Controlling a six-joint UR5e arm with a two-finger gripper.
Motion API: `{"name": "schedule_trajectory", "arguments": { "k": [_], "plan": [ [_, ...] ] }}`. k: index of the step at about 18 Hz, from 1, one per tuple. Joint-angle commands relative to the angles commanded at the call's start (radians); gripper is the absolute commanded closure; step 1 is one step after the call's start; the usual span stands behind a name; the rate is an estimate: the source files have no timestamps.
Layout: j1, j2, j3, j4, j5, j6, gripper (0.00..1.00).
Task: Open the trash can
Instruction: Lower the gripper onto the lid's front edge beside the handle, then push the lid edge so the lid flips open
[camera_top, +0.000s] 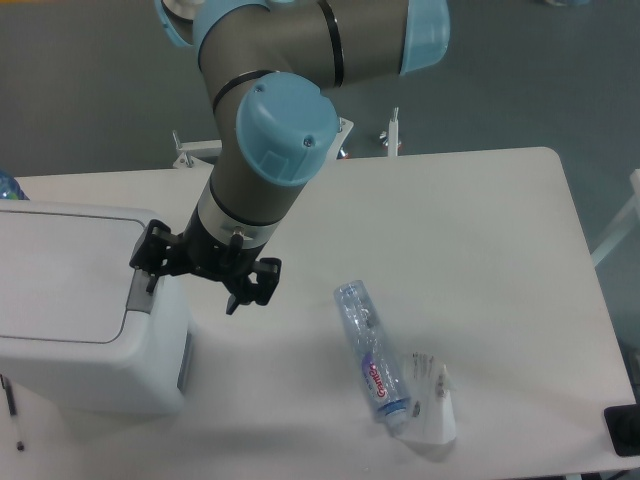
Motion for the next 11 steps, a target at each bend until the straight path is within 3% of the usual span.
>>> {"name": "schedule_trajectory", "arguments": {
  "k": [11],
  "plan": [
    [-0.006, 0.000, -0.006, 0.002, 0.003, -0.002, 0.00]
  ]
}}
